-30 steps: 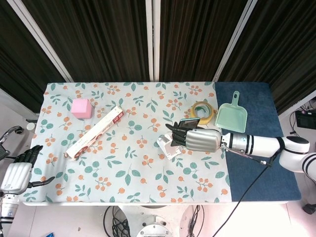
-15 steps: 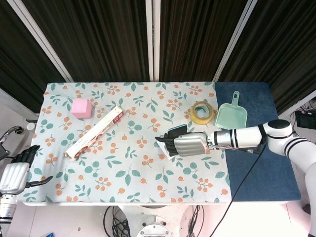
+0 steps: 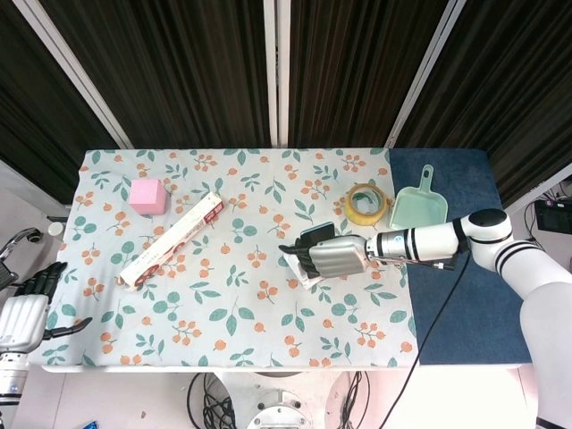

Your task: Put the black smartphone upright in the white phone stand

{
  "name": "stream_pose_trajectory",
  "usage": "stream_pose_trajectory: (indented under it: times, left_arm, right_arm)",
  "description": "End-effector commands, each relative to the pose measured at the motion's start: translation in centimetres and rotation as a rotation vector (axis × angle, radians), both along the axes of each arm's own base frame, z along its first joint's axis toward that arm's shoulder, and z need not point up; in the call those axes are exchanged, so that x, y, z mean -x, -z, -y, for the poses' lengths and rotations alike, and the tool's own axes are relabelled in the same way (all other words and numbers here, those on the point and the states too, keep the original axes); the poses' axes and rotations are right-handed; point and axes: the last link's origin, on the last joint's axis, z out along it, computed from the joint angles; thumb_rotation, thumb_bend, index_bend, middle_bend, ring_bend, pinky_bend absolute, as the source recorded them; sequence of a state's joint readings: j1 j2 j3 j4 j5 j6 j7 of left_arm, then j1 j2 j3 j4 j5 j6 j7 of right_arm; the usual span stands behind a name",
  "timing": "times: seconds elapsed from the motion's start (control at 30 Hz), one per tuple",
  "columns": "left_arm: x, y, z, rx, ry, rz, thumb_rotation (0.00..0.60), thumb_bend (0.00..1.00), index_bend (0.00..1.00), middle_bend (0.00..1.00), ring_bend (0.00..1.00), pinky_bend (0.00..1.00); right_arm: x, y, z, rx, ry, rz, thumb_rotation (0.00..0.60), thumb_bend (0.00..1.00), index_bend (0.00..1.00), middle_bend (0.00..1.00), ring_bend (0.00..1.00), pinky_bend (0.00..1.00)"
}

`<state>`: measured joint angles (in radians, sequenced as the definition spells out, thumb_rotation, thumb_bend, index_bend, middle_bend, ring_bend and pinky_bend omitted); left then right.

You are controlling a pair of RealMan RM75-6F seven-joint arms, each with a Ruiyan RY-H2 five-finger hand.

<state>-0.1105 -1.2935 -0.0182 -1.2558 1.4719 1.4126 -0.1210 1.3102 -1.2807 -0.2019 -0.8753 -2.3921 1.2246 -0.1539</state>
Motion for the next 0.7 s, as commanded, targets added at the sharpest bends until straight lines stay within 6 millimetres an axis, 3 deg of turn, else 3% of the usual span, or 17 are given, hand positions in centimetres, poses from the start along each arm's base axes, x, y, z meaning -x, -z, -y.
stream_pose_trajectory:
  times: [0.03, 0.4, 0.7]
  left_arm:
    - [0.0, 0.0, -0.1, -0.004, 0.003, -0.007, 0.349, 0.01, 0.04, 0.07, 0.11, 0.21]
    - [0.4, 0.0, -0.1, -0.015, 0.012, -0.038, 0.365, 0.01, 0.04, 0.07, 0.11, 0.21]
    - [0.5, 0.1, -0.2, -0.019, 0.015, -0.043, 0.363, 0.01, 0.04, 0.07, 0.11, 0.21]
  right_arm:
    - [-0.2, 0.4, 0.1, -0.005, -0.001, 0.011, 0.6, 0.52, 0.63, 0.36, 0.31, 0.0]
    - [-0.5, 2.2, 0.1, -0.029, -0.029, 0.038, 0.6, 0.53, 0.63, 0.3, 0.25, 0.0]
    - [-0.6, 2.5, 0.2, -0.038, -0.051, 0.035, 0.6, 0.54, 0.63, 0.26, 0.2, 0.0]
